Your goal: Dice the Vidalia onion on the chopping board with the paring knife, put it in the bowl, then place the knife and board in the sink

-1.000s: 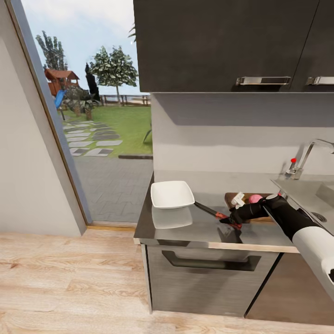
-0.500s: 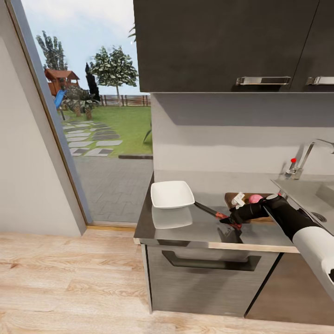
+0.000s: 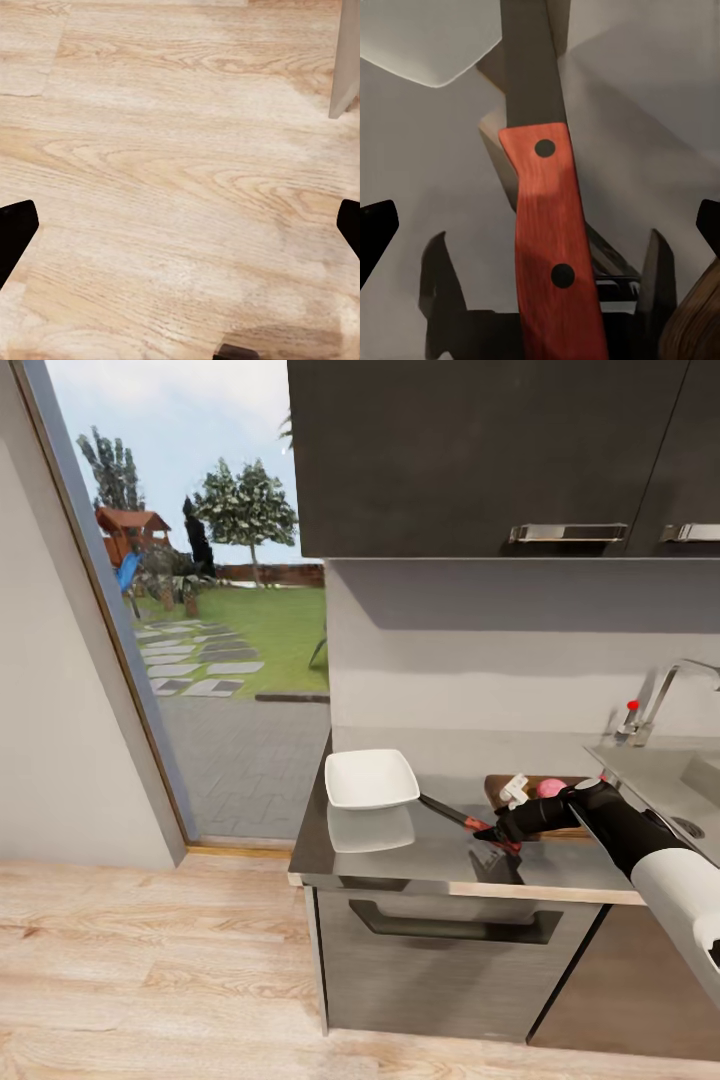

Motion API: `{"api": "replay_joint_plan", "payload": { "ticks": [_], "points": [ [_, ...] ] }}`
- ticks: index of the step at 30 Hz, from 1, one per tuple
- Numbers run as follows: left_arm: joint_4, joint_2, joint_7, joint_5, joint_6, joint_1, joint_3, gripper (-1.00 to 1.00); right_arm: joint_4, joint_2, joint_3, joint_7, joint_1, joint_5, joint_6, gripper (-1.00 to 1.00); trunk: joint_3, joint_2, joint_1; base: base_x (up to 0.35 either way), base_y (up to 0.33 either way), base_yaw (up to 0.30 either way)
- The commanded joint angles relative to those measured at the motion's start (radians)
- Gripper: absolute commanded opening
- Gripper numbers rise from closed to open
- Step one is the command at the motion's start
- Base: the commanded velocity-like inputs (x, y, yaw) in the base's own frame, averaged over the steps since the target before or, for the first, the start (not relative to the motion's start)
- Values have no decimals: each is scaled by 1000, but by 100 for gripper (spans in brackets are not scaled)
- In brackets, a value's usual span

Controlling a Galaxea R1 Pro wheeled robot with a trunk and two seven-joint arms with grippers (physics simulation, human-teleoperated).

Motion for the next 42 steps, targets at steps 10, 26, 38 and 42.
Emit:
{"api": "replay_joint_plan", "payload": {
  "ticks": [10, 26, 38, 42],
  "points": [
    [4, -1, 1, 9, -6, -2, -9, 100, -2, -1, 1, 3, -1, 1, 7, 100, -12, -1, 0, 0, 0, 0],
    [4, 0, 1, 9, -6, -2, -9, 100, -2, -1, 3, 2, -1, 1, 7, 100, -28, -1, 0, 0, 0, 0],
    [4, 0, 1, 9, -6, -2, -9, 100, -2, 0, 3, -2, -1, 3, 7, -100, -29, -1, 0, 0, 0, 0],
    [4, 0, 1, 9, -6, -2, -9, 100, -2, 0, 3, -3, -1, 3, 7, -100, -29, -1, 0, 0, 0, 0]
  ]
}}
